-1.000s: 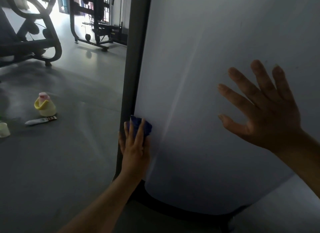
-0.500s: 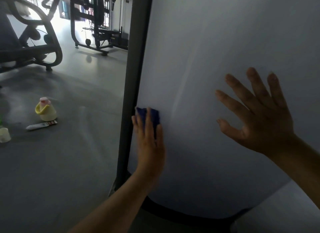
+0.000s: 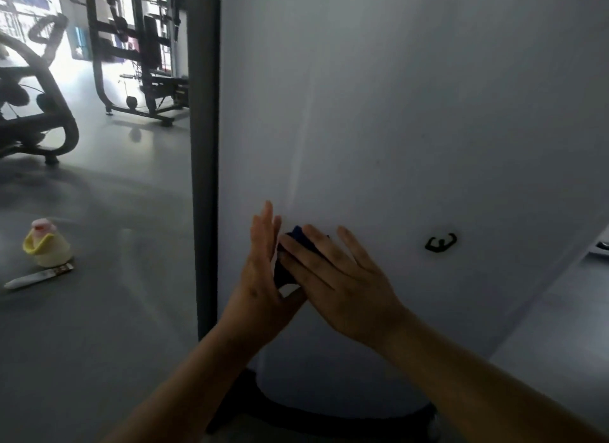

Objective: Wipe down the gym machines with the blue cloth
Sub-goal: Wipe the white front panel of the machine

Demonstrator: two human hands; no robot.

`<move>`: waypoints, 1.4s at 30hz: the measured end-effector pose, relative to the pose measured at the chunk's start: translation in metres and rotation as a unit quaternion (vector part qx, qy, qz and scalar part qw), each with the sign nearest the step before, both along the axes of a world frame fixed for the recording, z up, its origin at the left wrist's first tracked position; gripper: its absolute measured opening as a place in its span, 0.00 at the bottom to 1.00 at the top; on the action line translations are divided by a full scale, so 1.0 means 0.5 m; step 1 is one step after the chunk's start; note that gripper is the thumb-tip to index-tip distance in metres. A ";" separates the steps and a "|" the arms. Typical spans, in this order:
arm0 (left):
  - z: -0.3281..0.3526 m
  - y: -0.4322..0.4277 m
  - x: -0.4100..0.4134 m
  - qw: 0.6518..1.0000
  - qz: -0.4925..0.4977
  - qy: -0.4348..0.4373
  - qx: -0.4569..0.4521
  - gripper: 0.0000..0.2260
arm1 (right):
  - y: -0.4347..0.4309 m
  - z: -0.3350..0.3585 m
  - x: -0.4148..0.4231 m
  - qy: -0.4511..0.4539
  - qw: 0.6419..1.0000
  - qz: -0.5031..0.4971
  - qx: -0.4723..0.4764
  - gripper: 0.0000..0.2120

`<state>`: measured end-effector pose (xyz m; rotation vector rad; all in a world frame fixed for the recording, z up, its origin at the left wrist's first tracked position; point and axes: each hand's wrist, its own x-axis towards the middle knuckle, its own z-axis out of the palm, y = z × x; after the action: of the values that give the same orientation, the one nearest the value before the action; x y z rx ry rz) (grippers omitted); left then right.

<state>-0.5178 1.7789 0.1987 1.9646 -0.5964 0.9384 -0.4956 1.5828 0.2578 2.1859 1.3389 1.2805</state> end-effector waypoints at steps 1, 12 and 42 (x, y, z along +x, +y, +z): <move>0.006 0.013 -0.002 0.997 0.039 -0.019 0.060 0.59 | -0.005 0.001 -0.001 -0.014 1.000 -0.002 0.000 0.26; 0.070 0.031 0.007 0.965 0.164 -0.051 0.198 0.29 | 0.022 -0.132 -0.026 0.060 0.943 -0.071 0.321 0.29; 0.198 -0.068 0.021 0.863 0.202 -0.198 0.418 0.31 | -0.058 -0.214 -0.028 0.073 0.811 -0.126 0.567 0.24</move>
<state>-0.5073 1.7446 0.2978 2.7593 -0.9593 1.5498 -0.5094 1.5538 0.1509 3.0571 0.1533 2.1483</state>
